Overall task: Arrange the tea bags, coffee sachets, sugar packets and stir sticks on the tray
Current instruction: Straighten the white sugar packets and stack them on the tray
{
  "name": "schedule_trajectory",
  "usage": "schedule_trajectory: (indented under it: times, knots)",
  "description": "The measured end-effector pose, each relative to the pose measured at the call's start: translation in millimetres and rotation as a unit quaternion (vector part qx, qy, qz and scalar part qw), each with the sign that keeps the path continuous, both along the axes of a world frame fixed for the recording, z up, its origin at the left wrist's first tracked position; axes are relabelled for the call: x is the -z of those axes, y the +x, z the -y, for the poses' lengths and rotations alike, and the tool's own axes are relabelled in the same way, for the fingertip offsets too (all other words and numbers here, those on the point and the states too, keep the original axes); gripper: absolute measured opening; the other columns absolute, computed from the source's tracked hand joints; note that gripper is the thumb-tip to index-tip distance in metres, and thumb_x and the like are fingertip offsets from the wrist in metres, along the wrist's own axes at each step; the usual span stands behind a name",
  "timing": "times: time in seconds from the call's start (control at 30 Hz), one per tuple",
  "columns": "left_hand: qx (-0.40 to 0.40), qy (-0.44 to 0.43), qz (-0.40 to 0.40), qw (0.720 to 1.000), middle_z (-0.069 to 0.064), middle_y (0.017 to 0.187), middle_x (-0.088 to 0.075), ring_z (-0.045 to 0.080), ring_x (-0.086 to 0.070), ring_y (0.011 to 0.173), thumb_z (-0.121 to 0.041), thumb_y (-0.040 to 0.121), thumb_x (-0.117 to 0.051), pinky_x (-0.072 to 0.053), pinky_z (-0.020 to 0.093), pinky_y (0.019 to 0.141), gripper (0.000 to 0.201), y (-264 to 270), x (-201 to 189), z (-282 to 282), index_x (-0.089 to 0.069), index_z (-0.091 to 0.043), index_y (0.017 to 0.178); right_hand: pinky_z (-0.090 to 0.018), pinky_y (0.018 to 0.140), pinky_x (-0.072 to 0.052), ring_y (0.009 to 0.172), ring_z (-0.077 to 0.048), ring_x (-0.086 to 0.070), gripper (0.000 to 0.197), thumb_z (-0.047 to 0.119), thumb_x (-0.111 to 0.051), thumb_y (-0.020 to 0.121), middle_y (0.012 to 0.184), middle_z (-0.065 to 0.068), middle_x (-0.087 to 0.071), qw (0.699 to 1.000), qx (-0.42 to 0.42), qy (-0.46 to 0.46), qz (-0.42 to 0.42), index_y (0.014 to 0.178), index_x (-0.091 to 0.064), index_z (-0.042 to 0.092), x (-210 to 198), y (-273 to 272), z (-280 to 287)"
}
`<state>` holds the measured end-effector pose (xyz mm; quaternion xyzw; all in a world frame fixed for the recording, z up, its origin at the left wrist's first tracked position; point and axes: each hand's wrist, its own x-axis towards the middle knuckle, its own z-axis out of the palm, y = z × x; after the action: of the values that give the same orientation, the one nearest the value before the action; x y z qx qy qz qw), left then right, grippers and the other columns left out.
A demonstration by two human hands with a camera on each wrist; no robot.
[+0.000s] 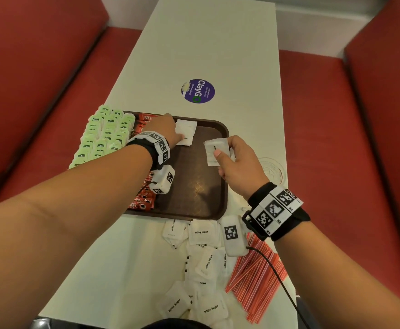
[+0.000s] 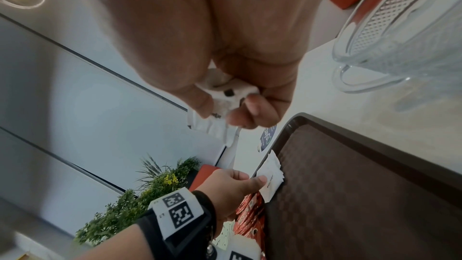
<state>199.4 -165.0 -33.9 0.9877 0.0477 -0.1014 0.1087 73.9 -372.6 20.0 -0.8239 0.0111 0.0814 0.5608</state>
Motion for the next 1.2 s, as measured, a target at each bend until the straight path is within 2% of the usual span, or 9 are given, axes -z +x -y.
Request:
schedule_trajectory:
  times: [0.2,0.4,0.5,0.67,0.83,0.9,0.97,1.03,1.2]
  knots:
    - [0.046,-0.015,-0.012,0.999,0.005,0.117,-0.063,0.025,-0.06,0.107,-0.038,0.087,-0.072,-0.046,0.033,0.086,0.036,-8,2,2,-0.06,-0.021,0.116,-0.044,0.079,-0.057,0.082,-0.018,-0.062,0.009,0.026,-0.057,0.099,0.099,0.001,-0.064,1.0,-0.009,-0.007,0.004,0.108,-0.056,0.023,-1,2,-5]
    - [0.131,0.034,-0.092,0.987,0.002,0.121,-0.067,0.024,-0.062,0.111,-0.024,0.09,-0.069,-0.048,0.031,0.095,0.017,-2,-6,13,-0.073,-0.024,0.107,-0.046,0.081,-0.058,0.087,-0.019,-0.064,0.013,0.028,-0.063,0.095,0.095,0.004,-0.064,0.998,-0.014,-0.057,0.018,0.104,-0.063,0.019,0,5,-1]
    - [0.13,0.023,-0.066,0.989,0.001,0.108,-0.071,0.023,-0.064,0.101,-0.031,0.091,-0.068,-0.051,0.032,0.09,0.014,-2,-8,16,-0.074,-0.022,0.1,-0.046,0.081,-0.058,0.086,-0.021,-0.065,0.009,0.025,-0.064,0.094,0.095,0.004,-0.065,0.997,-0.009,-0.072,0.014,0.101,-0.063,0.021,1,7,1]
    - [0.121,-0.186,0.036,0.974,-0.007,0.089,-0.069,0.015,-0.063,0.087,-0.055,0.094,-0.054,-0.05,0.035,0.082,0.036,-14,-30,18,-0.07,-0.024,0.09,-0.043,0.082,-0.059,0.087,-0.016,-0.065,0.009,0.024,-0.064,0.093,0.096,0.007,-0.065,0.997,0.0,-0.082,0.006,0.102,-0.062,0.024,4,12,4]
    - [0.165,-0.325,-0.001,0.931,-0.013,0.078,-0.072,0.008,-0.067,0.079,-0.079,0.083,-0.043,-0.053,0.035,0.08,0.058,-39,-59,18,-0.073,-0.03,0.084,-0.044,0.08,-0.059,0.084,-0.017,-0.065,0.008,0.024,-0.064,0.094,0.094,0.005,-0.065,0.996,-0.004,-0.086,0.005,0.101,-0.061,0.025,4,15,1]
    - [0.196,-0.321,-0.02,0.926,-0.013,0.08,-0.07,0.005,-0.063,0.076,-0.072,0.082,-0.056,-0.051,0.029,0.074,0.046,-48,-66,16,-0.074,-0.03,0.089,-0.044,0.079,-0.059,0.082,-0.019,-0.066,0.007,0.025,-0.063,0.094,0.093,0.002,-0.066,0.996,-0.005,-0.087,0.008,0.1,-0.061,0.025,3,16,-1]
    - [0.225,-0.3,-0.027,0.926,-0.013,0.082,-0.069,0.001,-0.059,0.073,-0.054,0.086,-0.068,-0.046,0.024,0.07,0.027,-54,-67,14,-0.074,-0.03,0.098,-0.041,0.076,-0.059,0.079,-0.019,-0.065,0.004,0.028,-0.063,0.095,0.09,0.003,-0.065,0.996,-0.006,-0.089,0.012,0.098,-0.06,0.027,1,15,-3]
    - [0.236,-0.286,-0.018,0.929,-0.014,0.082,-0.067,0.003,-0.059,0.074,-0.044,0.089,-0.07,-0.044,0.023,0.07,0.016,-57,-64,13,-0.072,-0.032,0.099,-0.04,0.074,-0.06,0.077,-0.019,-0.065,0.004,0.028,-0.064,0.094,0.089,0.004,-0.064,0.996,-0.009,-0.09,0.013,0.097,-0.06,0.027,0,12,-5]
    - [0.229,-0.279,-0.031,0.932,-0.011,0.087,-0.07,0.008,-0.063,0.082,-0.039,0.094,-0.064,-0.048,0.028,0.075,0.022,-63,-58,14,-0.073,-0.025,0.107,-0.04,0.075,-0.06,0.077,-0.019,-0.066,0.007,0.024,-0.064,0.094,0.09,0.003,-0.065,0.995,-0.009,-0.096,0.01,0.101,-0.062,0.023,-1,5,-4]
